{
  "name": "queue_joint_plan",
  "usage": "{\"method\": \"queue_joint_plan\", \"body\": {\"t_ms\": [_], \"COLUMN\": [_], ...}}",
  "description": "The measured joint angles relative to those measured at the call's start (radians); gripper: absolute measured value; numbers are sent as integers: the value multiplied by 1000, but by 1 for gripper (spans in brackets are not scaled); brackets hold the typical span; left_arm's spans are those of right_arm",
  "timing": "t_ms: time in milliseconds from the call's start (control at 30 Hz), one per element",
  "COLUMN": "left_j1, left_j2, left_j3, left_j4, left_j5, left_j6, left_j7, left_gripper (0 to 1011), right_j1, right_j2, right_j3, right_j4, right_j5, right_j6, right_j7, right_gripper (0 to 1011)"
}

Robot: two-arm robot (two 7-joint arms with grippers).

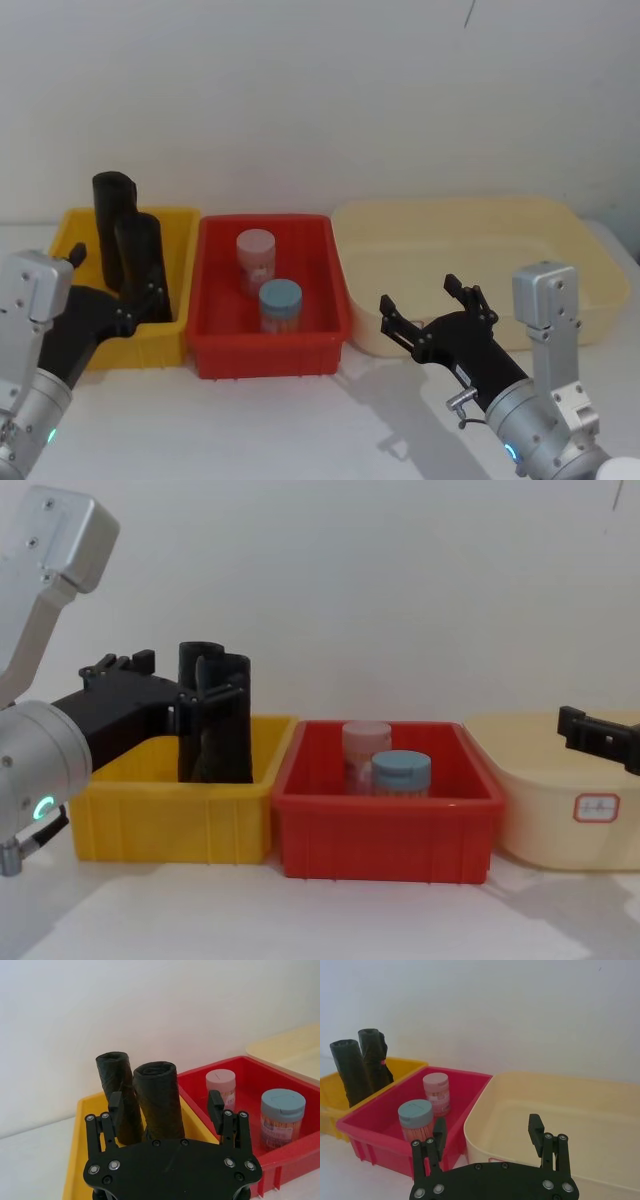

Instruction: Pick up the garbage bag with the one hand and transfer it to the other hand.

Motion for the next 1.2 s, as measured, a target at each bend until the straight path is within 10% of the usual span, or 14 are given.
{"method": "queue_joint_plan", "body": {"t_ms": [1200], "left_j1": [9], "left_j2": [-38], "left_j3": [-48], "left_j4": [26], "left_j5": [-56], "left_j6": [-45], "left_j7": [-53], "left_gripper": [1001], "right_j1": [0], "right_j2": [0], "right_j3": [0], "right_j4": [0], "right_j5": [0], "right_j6": [0], "right_j7": [0], "right_gripper": [1001]}}
